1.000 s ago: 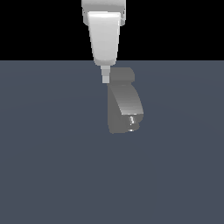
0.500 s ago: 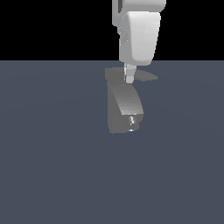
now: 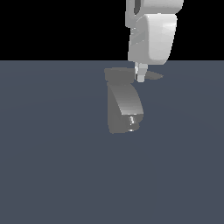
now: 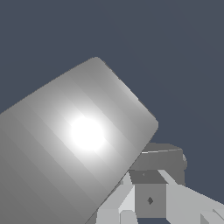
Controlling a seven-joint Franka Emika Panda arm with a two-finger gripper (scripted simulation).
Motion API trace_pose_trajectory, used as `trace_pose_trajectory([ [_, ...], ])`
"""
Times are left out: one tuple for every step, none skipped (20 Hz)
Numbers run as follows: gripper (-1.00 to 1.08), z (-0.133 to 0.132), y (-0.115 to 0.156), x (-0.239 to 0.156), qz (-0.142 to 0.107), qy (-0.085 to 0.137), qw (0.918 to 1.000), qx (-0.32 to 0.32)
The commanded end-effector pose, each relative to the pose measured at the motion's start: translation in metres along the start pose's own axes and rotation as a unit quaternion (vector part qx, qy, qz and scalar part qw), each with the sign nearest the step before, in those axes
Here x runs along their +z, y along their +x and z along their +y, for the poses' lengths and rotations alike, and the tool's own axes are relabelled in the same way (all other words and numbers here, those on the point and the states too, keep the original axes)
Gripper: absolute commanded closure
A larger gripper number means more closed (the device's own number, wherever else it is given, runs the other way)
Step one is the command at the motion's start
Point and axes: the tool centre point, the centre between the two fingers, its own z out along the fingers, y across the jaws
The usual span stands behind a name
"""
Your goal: Turn on the faucet by rotating a designated handle.
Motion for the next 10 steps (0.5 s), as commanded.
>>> trace_pose_trajectory([
  [1.08, -0.008, 0.011, 0.0, 0.0, 0.002, 1.0, 0.003],
  [1.08, -0.011, 0.014, 0.0, 0.0, 0.002, 1.0, 0.003],
  [1.08, -0.013, 0.018, 0.0, 0.0, 0.002, 1.0, 0.004],
  [1.08, -0.016, 0.021, 0.0, 0.0, 0.002, 1.0, 0.004],
  [1.08, -0.018, 0.025, 0.0, 0.0, 0.002, 1.0, 0.004],
  [1.08, -0.02, 0.028, 0.0, 0.0, 0.002, 1.0, 0.005],
  [1.08, -0.023, 0.031, 0.0, 0.0, 0.002, 1.0, 0.005],
  [1.08, -0.025, 0.035, 0.0, 0.0, 0.002, 1.0, 0.006],
  [1.08, -0.028, 0.038, 0.0, 0.0, 0.002, 1.0, 0.006],
  [1.08, -0.03, 0.042, 0.0, 0.0, 0.002, 1.0, 0.007],
])
